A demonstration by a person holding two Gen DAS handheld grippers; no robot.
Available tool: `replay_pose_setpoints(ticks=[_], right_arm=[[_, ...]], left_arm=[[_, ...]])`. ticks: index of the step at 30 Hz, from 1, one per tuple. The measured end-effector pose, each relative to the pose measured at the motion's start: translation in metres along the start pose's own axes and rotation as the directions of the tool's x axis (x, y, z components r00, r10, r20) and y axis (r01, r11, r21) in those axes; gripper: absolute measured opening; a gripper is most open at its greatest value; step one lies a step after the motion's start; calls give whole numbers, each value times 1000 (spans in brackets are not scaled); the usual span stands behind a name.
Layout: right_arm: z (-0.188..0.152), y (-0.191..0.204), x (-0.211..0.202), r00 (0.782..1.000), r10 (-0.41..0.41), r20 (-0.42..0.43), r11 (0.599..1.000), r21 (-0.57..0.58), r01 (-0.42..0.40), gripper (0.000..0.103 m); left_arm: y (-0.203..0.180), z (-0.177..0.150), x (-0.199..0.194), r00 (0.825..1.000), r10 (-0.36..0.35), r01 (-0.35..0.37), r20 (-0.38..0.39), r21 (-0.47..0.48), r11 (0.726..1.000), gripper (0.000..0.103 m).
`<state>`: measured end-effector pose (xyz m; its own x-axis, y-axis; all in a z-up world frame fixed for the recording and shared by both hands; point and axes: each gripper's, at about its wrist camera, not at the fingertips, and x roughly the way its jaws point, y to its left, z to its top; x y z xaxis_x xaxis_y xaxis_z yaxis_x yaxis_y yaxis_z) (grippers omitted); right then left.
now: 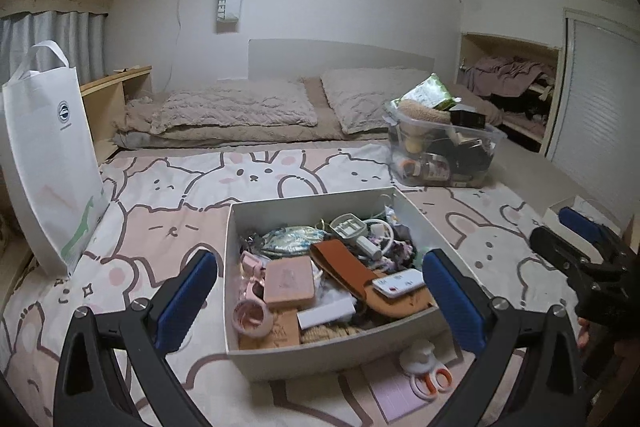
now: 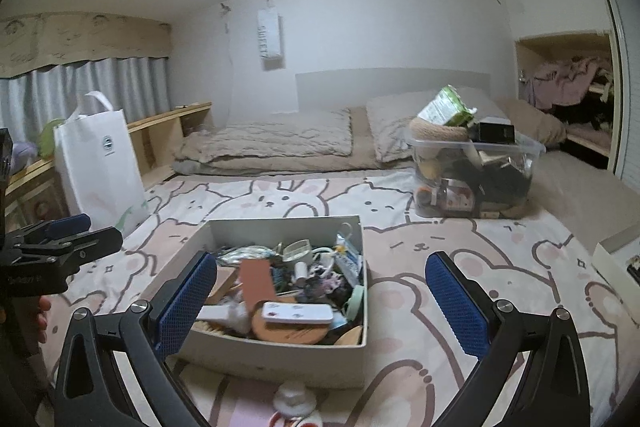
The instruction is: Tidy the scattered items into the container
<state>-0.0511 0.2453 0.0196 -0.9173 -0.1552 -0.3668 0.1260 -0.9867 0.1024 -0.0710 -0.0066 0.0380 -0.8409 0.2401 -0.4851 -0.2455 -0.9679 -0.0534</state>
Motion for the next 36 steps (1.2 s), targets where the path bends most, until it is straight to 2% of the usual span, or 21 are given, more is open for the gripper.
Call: replay_pose_setpoints(ticks=[10,16,21,36], right_arm=[[-11,16,-33,1000,8,-6,999,-51,-9,103],[-20,20,-47,1000,15,-8,997,-69,-16,103],[-27,21,-57,1000,24,-9,998,-64,-24,103],[-49,16,-73,1000,24,-11,998,-54,-25,103]], left_arm=[[-7,-22,-58,997,21,-22,68,7,1000,103],[-12,-36,-76,995,38,-38,87,9,999,103],[-11,-49,-82,997,16,-14,80,-20,1000,103],[-9,-87,-90,995,78,-76,53,-42,996,103]])
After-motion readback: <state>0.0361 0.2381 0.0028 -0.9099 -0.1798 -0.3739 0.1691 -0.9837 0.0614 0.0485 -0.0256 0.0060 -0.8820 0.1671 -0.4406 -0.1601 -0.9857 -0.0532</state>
